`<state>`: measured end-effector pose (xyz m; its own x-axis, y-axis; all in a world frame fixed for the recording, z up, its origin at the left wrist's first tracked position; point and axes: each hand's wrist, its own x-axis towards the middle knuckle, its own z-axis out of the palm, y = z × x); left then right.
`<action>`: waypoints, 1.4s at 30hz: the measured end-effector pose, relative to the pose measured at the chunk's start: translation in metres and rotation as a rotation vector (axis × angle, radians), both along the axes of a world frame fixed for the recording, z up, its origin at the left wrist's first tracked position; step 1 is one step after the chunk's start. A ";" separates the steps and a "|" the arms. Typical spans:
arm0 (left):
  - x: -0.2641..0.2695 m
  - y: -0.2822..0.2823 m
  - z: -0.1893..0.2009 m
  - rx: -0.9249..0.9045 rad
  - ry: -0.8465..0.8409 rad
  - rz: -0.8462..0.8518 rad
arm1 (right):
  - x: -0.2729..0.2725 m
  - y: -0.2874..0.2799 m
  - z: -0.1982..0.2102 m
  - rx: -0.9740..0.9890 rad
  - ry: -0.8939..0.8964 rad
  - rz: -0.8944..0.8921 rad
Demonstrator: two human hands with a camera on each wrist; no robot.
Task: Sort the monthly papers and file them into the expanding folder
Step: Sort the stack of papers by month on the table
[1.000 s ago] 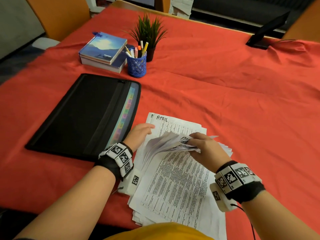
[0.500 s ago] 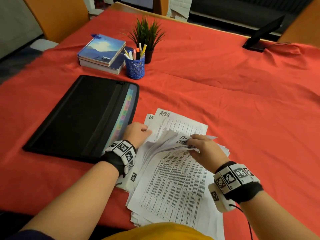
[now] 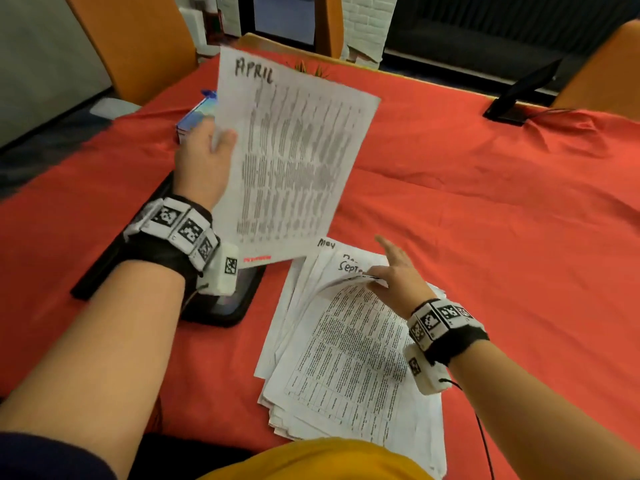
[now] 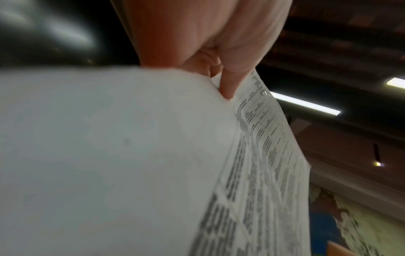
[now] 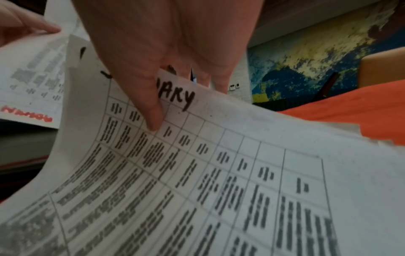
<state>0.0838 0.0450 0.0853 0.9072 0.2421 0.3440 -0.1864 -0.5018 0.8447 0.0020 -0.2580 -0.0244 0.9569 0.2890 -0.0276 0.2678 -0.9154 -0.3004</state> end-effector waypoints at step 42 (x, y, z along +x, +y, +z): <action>-0.093 -0.092 -0.135 -0.170 0.678 -0.688 | -0.005 -0.007 0.036 0.101 0.299 -0.149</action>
<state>-0.0097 -0.0474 -0.0492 0.8612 -0.4154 -0.2930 0.1591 -0.3271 0.9315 -0.0030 -0.2646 0.0112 0.9427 0.1622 -0.2914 0.0198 -0.8995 -0.4365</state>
